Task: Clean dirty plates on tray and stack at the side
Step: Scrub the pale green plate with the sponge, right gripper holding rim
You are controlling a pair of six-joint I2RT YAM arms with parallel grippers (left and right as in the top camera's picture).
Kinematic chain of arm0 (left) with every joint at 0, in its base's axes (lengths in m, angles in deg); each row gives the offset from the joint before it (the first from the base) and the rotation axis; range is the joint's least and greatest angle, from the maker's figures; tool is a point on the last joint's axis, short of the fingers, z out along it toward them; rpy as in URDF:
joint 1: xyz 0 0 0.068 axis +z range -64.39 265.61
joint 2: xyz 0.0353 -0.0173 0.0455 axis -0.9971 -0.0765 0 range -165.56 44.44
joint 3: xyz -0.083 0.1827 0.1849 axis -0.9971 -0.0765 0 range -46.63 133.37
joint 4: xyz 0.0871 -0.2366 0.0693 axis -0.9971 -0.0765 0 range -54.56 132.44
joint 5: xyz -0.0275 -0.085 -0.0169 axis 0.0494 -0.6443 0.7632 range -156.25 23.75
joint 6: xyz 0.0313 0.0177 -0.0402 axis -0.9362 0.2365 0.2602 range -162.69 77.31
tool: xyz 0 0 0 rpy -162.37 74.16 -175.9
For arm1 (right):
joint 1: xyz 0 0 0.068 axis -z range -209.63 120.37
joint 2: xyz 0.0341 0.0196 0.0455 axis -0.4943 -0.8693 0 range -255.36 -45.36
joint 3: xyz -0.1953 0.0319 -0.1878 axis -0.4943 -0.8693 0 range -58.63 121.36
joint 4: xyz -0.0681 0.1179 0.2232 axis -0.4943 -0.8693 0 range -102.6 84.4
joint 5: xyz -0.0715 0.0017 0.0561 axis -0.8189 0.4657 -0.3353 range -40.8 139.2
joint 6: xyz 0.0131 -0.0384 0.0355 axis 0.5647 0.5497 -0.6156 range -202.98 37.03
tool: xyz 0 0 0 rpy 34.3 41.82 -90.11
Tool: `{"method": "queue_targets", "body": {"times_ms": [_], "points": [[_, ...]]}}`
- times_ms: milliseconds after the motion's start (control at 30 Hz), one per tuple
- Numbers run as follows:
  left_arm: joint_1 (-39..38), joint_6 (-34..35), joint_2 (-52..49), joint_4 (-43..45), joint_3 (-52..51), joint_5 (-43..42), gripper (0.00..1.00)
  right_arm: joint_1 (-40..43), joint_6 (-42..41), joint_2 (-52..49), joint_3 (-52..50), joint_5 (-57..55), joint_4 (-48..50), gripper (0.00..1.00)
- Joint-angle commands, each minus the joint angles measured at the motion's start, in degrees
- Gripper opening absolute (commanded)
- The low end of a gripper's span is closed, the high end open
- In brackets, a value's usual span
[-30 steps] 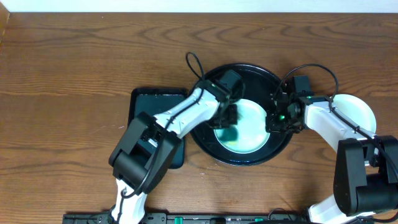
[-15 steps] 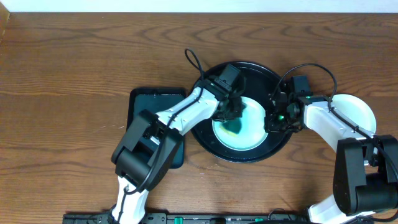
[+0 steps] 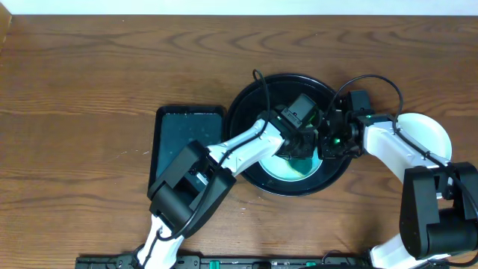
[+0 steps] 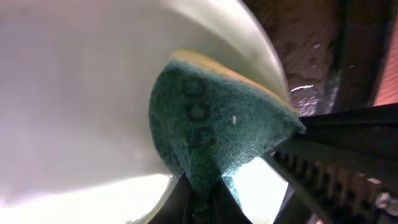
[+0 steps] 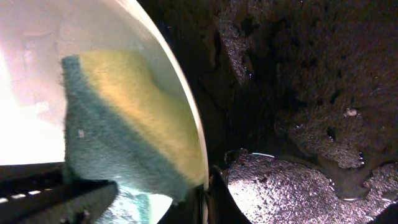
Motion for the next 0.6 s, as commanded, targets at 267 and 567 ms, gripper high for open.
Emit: {"method": "queue_targets", "body": {"times_ms": [267,567], "points": [[9.01,-0.63,-1.99,-17.9,-1.66,36.39,0.07,-1.16,2.84,-1.44,-1.05,-2.84,-1.33,0.01],[8.81,-3.13,1.75,-23.47,1.68,43.65,0.08,-1.09,1.11,-1.44,-1.05,-5.18,-2.45,0.01]]}}
